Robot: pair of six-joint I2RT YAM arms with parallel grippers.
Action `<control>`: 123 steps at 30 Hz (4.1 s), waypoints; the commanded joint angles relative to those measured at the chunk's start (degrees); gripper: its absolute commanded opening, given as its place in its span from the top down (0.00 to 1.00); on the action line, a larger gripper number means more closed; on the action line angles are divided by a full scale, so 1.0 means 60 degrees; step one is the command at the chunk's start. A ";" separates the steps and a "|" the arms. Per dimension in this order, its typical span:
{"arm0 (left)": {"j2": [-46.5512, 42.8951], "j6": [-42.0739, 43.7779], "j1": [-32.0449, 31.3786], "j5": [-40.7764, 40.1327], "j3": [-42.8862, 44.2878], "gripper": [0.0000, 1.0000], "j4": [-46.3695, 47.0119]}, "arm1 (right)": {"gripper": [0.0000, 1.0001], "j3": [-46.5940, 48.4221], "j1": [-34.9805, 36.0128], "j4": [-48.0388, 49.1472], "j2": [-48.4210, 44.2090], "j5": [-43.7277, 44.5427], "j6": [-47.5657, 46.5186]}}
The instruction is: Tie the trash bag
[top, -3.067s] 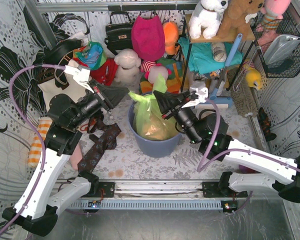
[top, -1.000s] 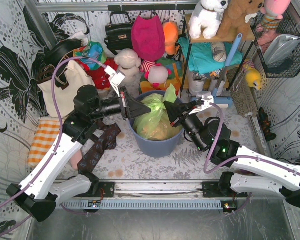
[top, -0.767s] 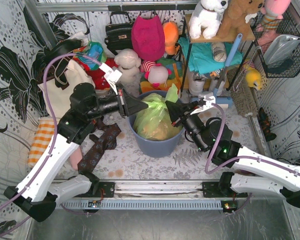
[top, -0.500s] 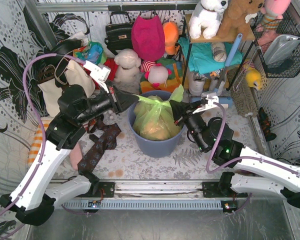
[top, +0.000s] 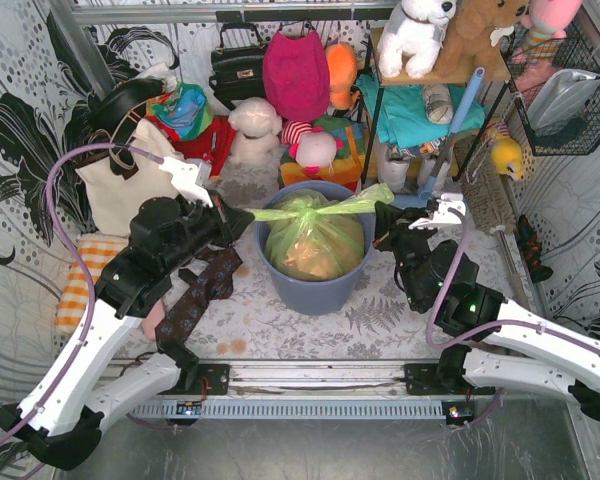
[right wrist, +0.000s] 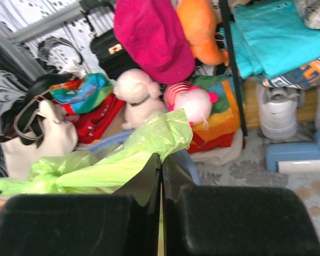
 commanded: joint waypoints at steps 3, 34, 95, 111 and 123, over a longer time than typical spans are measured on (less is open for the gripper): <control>-0.0390 -0.0554 0.0049 -0.1152 -0.0622 1.00 -0.0456 | 1.00 -0.0092 -0.0017 -0.1151 -0.0212 0.1799 0.0099; 0.0152 -0.0076 0.0057 0.0486 -0.0358 1.00 0.0607 | 0.02 0.2755 -0.0542 -0.6742 0.0464 -0.1516 0.3359; 0.0285 -0.0316 0.0049 0.1013 -0.0422 1.00 0.1126 | 0.01 0.0754 -0.4078 -0.5106 -0.0413 -0.9177 0.4284; 0.0345 -0.0312 0.0051 0.0966 -0.0457 1.00 0.1145 | 0.10 0.1620 -0.4079 -0.7357 -0.1124 -0.8899 0.4234; 0.0237 -0.0335 0.0056 0.0883 -0.0400 1.00 0.1096 | 0.57 0.2392 -0.4078 -0.7202 -0.0722 -0.9502 0.4064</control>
